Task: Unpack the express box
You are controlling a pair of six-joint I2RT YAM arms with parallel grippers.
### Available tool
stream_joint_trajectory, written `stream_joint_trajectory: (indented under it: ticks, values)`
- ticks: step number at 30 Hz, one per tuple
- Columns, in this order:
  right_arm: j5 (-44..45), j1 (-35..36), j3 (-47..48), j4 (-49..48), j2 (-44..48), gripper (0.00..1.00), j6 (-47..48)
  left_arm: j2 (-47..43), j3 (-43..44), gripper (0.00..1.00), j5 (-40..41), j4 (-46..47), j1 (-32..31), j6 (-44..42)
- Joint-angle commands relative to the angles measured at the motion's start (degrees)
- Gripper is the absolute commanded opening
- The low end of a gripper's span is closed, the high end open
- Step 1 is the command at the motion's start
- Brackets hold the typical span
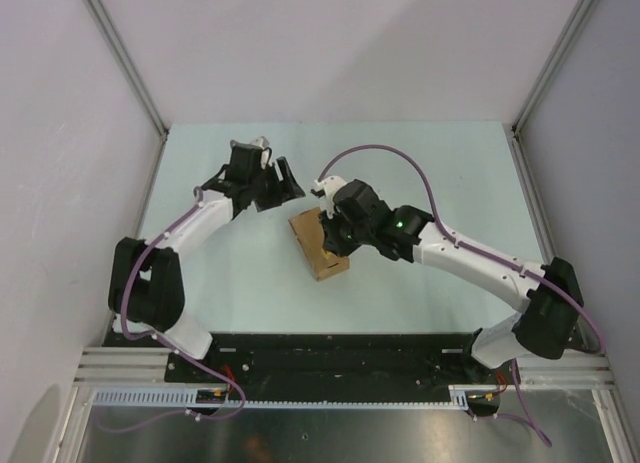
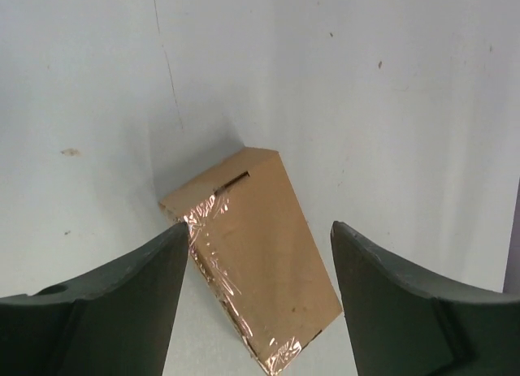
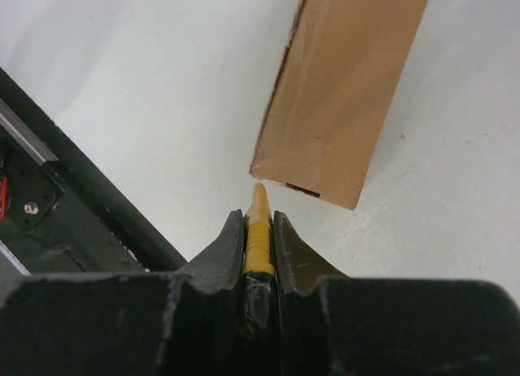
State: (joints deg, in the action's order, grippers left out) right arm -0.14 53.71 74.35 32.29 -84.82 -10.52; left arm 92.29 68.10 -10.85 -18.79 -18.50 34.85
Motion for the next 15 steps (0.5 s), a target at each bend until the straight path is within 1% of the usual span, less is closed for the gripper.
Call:
stream_joint_trajectory:
  ticks: [1, 2, 4, 5, 7, 8, 15]
  values:
    - [0.05, 0.69, 0.10, -7.67, -1.22, 0.00, -0.55, 0.16, -4.46, 0.75, -4.42, 0.15, -0.39, -2.86]
    - [3.19, 0.95, 0.01, -10.99, -1.75, 0.00, -0.64, 1.30, -5.25, 0.72, -5.14, 0.24, -0.48, -3.12]
    - [5.67, 1.83, -0.08, -14.35, -3.59, 0.00, -1.42, 2.97, -5.60, 0.63, -7.94, 0.15, -0.48, -4.00]
    - [7.07, 2.09, -0.08, -17.32, -4.39, 0.00, -1.25, 4.72, -5.78, 0.61, -8.57, 0.15, -0.57, -4.35]
    - [9.71, 2.88, -0.08, -19.80, -5.44, 0.00, -1.08, 5.88, -5.87, 0.56, -8.40, 0.15, -0.66, -5.14]
    - [11.38, 3.15, -0.08, -21.90, -6.84, 0.00, -1.34, 6.40, -6.13, 0.56, -8.14, 0.15, -0.66, -5.49]
    - [15.17, 3.24, -0.08, -29.21, -13.18, 0.00, -3.80, 7.90, -7.01, 0.54, -7.43, 0.15, -0.66, -7.34]
